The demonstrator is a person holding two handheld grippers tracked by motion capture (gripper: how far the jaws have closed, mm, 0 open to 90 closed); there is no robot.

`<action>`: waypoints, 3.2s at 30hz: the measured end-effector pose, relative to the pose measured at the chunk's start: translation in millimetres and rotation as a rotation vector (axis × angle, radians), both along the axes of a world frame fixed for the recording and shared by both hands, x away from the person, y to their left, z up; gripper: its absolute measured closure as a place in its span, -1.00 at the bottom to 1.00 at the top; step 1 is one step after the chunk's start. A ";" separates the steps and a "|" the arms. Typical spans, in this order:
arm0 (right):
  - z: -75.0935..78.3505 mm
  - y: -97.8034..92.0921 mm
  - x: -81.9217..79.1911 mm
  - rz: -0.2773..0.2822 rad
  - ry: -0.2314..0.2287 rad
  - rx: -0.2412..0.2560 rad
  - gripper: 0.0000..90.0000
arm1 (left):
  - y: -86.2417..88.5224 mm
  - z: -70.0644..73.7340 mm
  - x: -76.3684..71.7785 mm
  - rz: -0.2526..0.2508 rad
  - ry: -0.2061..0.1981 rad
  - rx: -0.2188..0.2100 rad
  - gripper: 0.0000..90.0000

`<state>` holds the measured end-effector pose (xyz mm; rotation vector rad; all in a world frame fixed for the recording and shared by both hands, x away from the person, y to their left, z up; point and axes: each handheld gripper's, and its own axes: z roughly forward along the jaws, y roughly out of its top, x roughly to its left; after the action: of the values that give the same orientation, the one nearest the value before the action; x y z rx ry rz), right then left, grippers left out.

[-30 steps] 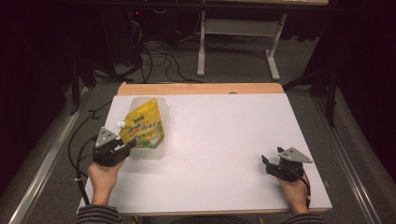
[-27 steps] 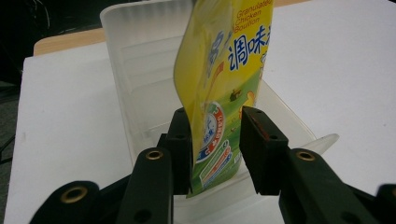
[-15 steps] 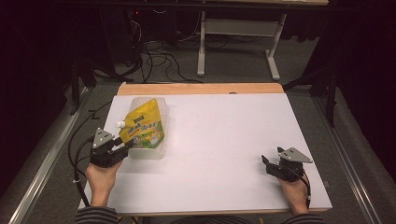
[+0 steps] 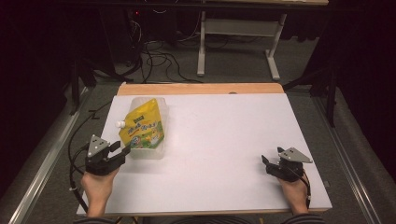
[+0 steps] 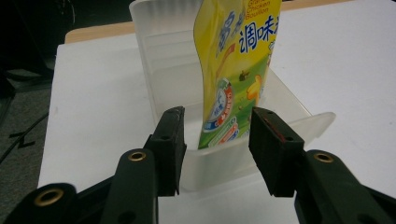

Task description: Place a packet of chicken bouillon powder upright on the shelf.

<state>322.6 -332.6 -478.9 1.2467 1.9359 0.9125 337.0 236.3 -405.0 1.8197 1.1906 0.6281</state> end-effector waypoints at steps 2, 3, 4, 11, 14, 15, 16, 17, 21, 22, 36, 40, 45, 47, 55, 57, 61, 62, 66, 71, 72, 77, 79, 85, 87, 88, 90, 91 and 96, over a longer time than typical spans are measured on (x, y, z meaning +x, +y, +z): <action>0.0 0.0 0.0 0.001 0.000 -0.001 -0.34 | -0.1 -0.5 -3.9 -0.002 -0.002 -0.002 0.23; 0.0 0.0 0.1 0.000 0.000 -0.001 -0.35 | -0.3 -0.5 -5.6 -0.003 -0.004 -0.001 0.23; 0.0 0.0 0.1 0.000 0.001 -0.001 -0.34 | -0.8 -0.6 -7.0 -0.004 -0.005 -0.003 0.22; 0.0 0.2 0.0 0.000 0.001 -0.001 -0.34 | -6.5 -0.4 -14.0 -0.014 -0.020 -0.018 0.21; 0.0 0.2 -0.1 0.000 0.001 -0.001 -0.35 | -9.4 0.0 -16.7 -0.019 -0.023 -0.024 0.20; 0.0 0.2 -0.1 0.000 0.000 -0.001 -0.34 | -10.4 0.2 -17.8 -0.022 -0.024 -0.024 0.20; 0.0 0.2 0.0 0.001 0.001 -0.001 -0.34 | -11.8 0.1 -18.9 -0.024 -0.026 -0.028 0.20; 0.0 0.2 -0.1 0.001 0.001 -0.001 -0.34 | -12.9 0.0 -19.9 -0.028 -0.027 -0.026 0.20; 0.0 0.2 -0.1 0.000 0.000 0.000 -0.34 | -18.1 -1.3 -22.8 -0.041 -0.027 -0.029 0.19; 0.0 0.2 -0.1 0.001 0.000 -0.001 -0.34 | -19.7 -1.8 -23.3 -0.044 -0.029 -0.028 0.19; 0.0 0.2 -0.1 0.002 -0.003 -0.003 -0.34 | -39.8 -4.5 -25.1 -0.091 -0.030 -0.042 0.16; 0.0 0.2 -0.2 0.000 -0.002 -0.001 -0.34 | -45.1 -4.4 -25.3 -0.106 -0.031 -0.047 0.15; 0.0 0.2 -0.3 0.000 -0.002 0.000 -0.34 | -51.3 -5.2 -24.8 -0.121 -0.031 -0.054 0.15; 0.0 0.1 -0.3 0.001 -0.003 -0.002 -0.34 | -53.8 -5.6 -24.4 -0.128 -0.030 -0.062 0.15; 0.1 0.1 -0.3 0.002 -0.005 -0.003 -0.34 | -63.5 -5.5 -23.0 -0.153 -0.032 -0.071 0.14; 0.0 0.2 -0.4 0.000 -0.003 0.002 -0.35 | -65.5 -5.4 -23.0 -0.156 -0.035 -0.072 0.14; 0.0 0.1 -0.4 0.000 -0.004 0.002 -0.34 | -69.2 -5.5 -22.9 -0.167 -0.033 -0.077 0.14; 0.0 0.1 -0.4 0.000 -0.004 0.002 -0.35 | -70.3 -5.6 -22.8 -0.169 -0.034 -0.077 0.14; 0.0 0.1 -0.3 0.003 -0.006 -0.004 -0.35 | -75.2 -6.3 -22.3 -0.179 -0.034 -0.085 0.14; 0.0 0.0 -0.3 0.003 -0.006 -0.001 -0.34 | -81.4 -8.1 -21.3 -0.193 -0.029 -0.086 0.13; 0.0 0.0 -0.3 0.002 -0.005 -0.002 -0.34 | -82.3 -8.3 -21.3 -0.196 -0.028 -0.087 0.13; 0.0 0.1 -0.3 0.002 -0.005 -0.003 -0.35 | -86.7 -8.3 -20.7 -0.210 -0.029 -0.108 0.13; 0.0 0.1 -0.3 0.002 -0.005 -0.004 -0.34 | -88.8 -8.2 -20.4 -0.213 -0.029 -0.106 0.13; 0.0 0.1 -0.2 0.004 -0.007 -0.005 -0.34 | -96.5 -9.5 -19.0 -0.230 -0.023 -0.104 0.13; 0.0 0.1 -0.2 0.004 -0.007 -0.005 -0.34 | -98.9 -10.0 -18.5 -0.235 -0.022 -0.102 0.13; 0.0 0.1 -0.2 0.004 -0.006 -0.005 -0.34 | -100.2 -10.4 -18.3 -0.237 -0.022 -0.103 0.13; 0.0 0.1 -0.3 0.003 -0.005 -0.004 -0.34 | -102.4 -11.1 -17.6 -0.242 -0.019 -0.101 0.13; 0.0 0.0 -0.2 0.004 -0.007 -0.005 -0.35 | -103.8 -11.5 -17.4 -0.244 -0.017 -0.101 0.13; 0.0 0.1 -0.3 0.003 -0.005 -0.003 -0.34 | -109.9 -13.3 -16.3 -0.257 -0.013 -0.098 0.13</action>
<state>322.3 -332.6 -478.9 1.2395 1.9343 0.9135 320.7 126.4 -418.3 1.8426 0.9414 0.4270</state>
